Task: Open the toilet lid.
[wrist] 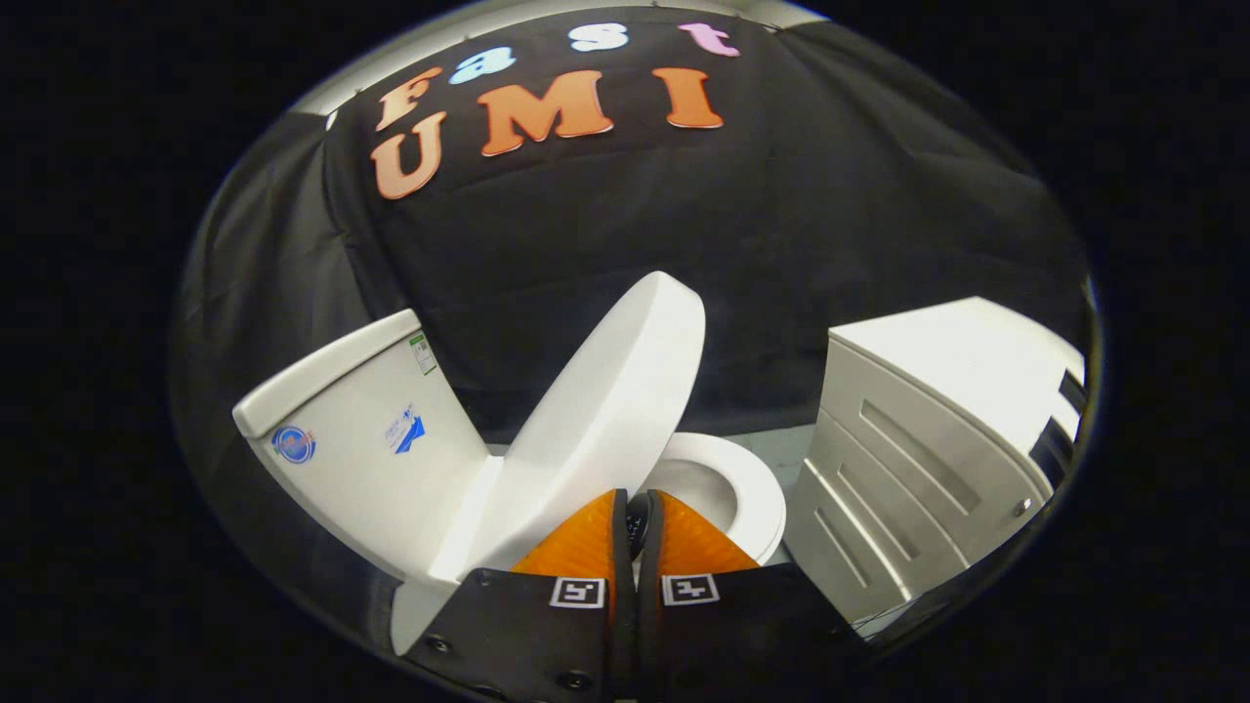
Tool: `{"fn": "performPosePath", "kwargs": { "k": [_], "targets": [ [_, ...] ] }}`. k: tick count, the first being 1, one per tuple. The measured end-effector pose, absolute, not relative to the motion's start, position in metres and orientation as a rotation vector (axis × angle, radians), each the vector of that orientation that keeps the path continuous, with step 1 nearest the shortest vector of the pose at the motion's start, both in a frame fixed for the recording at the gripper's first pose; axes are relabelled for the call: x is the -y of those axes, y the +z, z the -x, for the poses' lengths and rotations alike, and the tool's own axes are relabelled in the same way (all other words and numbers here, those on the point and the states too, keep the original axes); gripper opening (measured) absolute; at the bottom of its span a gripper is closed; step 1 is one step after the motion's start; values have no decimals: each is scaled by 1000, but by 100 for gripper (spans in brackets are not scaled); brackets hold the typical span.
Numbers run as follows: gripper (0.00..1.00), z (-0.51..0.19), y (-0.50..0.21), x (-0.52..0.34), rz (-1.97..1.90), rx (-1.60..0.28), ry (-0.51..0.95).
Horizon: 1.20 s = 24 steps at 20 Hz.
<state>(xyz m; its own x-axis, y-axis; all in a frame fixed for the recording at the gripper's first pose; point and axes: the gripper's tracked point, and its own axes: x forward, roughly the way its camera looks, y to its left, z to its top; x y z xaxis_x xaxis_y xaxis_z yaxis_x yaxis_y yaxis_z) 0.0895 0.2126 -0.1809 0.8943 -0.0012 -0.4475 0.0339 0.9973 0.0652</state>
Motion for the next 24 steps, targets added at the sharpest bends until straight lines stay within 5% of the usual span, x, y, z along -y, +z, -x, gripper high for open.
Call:
{"fn": "performPosePath", "kwargs": {
  "k": [24],
  "targets": [
    [8,-100,-113,-347,274,-387,-16]
  ]
}}
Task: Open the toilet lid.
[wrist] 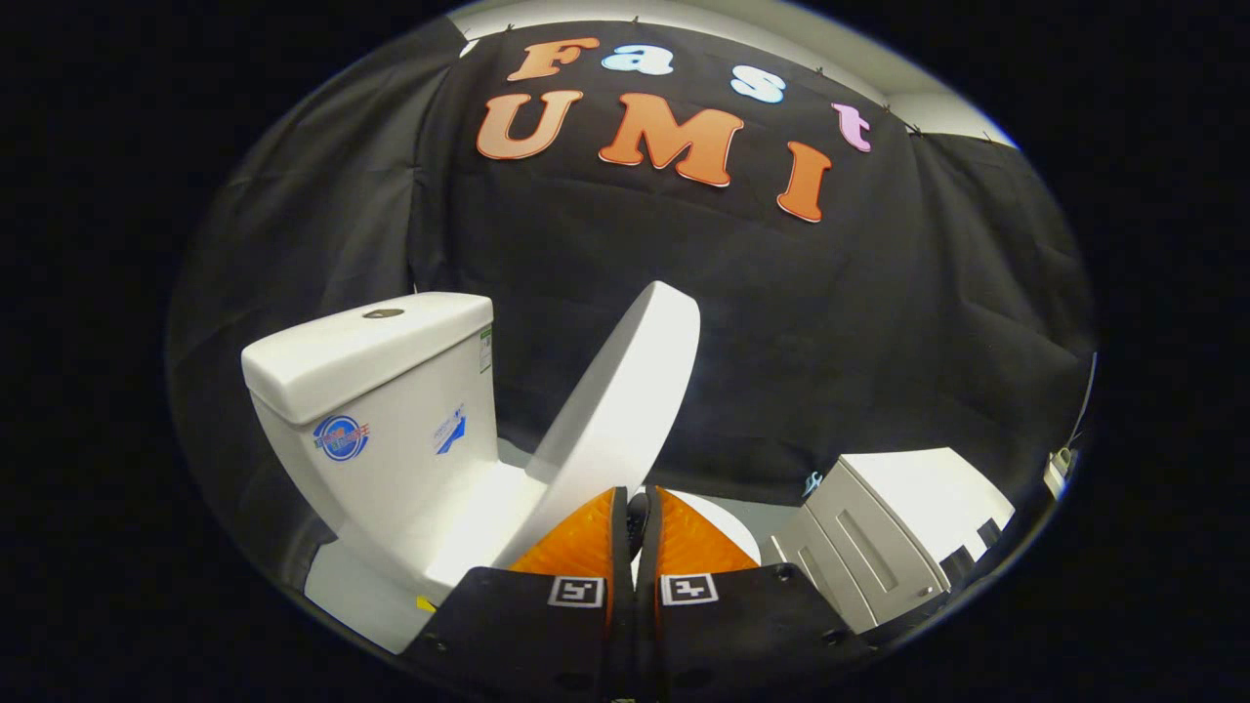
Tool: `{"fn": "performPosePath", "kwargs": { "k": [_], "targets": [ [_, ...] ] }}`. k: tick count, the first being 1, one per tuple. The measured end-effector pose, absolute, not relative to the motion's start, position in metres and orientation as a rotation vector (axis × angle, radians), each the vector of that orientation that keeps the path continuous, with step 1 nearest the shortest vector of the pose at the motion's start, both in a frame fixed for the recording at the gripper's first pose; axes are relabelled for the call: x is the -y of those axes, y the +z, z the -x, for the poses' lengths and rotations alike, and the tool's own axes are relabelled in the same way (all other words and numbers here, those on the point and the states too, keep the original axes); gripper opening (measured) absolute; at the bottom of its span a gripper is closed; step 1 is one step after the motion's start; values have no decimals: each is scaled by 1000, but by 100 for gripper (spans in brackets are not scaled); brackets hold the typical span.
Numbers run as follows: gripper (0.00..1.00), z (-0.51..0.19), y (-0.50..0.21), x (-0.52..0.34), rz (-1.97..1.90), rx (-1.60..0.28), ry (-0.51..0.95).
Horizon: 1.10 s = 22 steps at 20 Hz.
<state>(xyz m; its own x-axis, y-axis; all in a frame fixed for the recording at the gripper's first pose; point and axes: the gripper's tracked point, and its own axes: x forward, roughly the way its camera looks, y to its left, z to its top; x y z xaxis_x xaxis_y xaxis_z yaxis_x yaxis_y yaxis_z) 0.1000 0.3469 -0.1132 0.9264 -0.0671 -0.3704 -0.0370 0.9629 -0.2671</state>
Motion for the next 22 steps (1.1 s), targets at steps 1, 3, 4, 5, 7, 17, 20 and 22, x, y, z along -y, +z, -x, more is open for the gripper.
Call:
{"fn": "performPosePath", "kwargs": {
  "k": [1,3,4,5,7,17,20,22],
  "targets": [
    [8,-98,-111,-354,292,-377,-11],
    [8,-97,-108,-369,332,-358,2],
    [8,-96,-107,-376,347,-350,10],
    [8,-97,-105,-383,357,-344,16],
    [8,-99,-103,-397,375,-334,18],
    [8,-99,-106,-475,402,-306,110],
    [8,-97,-109,-491,393,-307,143],
    [8,-95,-110,-503,386,-311,167]
  ]
}}
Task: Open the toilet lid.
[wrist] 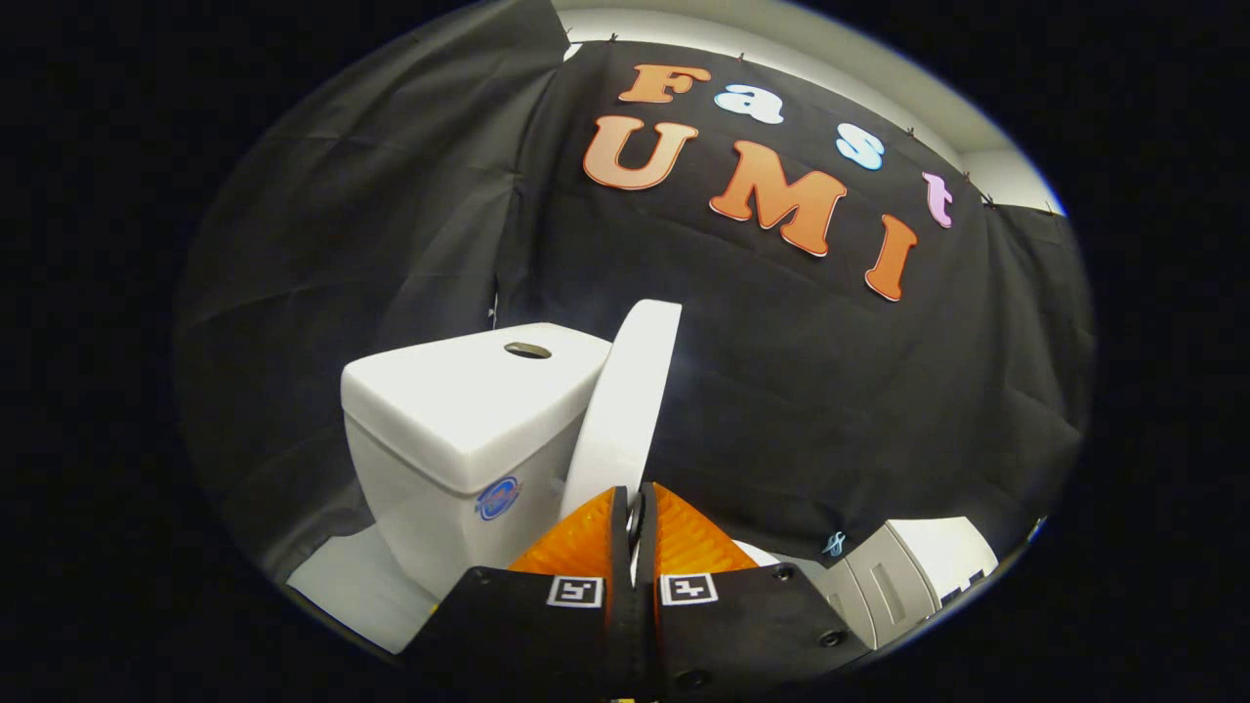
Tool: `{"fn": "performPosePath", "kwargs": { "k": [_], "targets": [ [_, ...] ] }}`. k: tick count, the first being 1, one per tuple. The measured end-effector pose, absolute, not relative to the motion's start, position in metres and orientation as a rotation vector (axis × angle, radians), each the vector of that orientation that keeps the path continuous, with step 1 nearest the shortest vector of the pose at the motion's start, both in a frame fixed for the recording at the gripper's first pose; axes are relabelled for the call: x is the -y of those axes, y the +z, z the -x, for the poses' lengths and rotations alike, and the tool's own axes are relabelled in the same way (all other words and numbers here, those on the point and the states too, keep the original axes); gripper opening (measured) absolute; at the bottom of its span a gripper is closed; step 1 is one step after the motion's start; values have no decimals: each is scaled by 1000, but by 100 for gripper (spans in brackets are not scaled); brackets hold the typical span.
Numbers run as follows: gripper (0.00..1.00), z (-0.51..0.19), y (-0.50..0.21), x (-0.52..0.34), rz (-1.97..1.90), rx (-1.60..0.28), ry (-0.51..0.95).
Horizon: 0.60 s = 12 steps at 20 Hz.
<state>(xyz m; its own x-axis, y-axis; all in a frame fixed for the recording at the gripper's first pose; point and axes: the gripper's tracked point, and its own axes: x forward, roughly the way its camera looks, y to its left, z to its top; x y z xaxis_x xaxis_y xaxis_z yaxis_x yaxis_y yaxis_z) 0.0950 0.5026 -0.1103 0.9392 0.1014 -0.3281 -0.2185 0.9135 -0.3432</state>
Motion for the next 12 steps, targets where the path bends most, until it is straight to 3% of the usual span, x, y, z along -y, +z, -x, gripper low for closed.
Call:
{"fn": "performPosePath", "kwargs": {
  "k": [12],
  "targets": [
    [8,-94,-111,-525,392,-315,183]
  ]
}}
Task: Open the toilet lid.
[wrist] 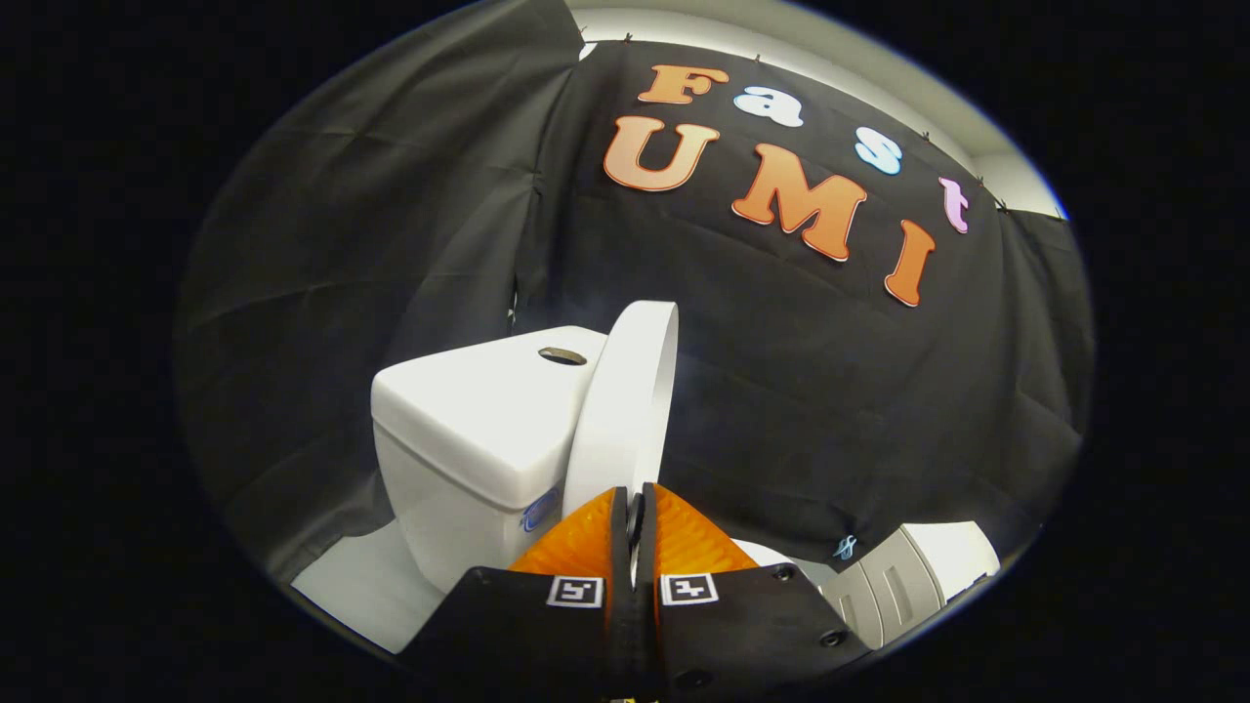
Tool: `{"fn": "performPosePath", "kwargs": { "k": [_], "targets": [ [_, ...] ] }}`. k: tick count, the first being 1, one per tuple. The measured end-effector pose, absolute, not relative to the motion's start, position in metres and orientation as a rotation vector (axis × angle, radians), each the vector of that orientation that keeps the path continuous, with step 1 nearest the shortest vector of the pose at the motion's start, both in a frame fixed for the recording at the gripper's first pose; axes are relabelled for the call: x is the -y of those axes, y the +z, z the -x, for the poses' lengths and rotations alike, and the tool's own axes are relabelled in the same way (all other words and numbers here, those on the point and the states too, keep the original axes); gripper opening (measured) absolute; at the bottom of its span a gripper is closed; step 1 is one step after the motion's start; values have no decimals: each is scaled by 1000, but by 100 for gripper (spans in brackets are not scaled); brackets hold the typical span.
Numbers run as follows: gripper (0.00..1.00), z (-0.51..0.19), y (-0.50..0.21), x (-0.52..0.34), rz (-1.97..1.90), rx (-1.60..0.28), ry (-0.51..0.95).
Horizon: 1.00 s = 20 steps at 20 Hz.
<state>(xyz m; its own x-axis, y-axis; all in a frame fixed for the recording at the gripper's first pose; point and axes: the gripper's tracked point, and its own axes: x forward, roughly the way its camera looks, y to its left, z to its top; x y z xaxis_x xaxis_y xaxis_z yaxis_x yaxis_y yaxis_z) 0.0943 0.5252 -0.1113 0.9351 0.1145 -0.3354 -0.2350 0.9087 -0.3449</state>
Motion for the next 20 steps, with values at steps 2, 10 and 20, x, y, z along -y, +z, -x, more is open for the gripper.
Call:
{"fn": "performPosePath", "kwargs": {
  "k": [2,10,20],
  "targets": [
    [8,-95,-112,-523,380,-318,169],
    [32,-92,-109,-532,288,-350,229],
    [90,-102,-53,-493,215,-272,258]
  ]
}}
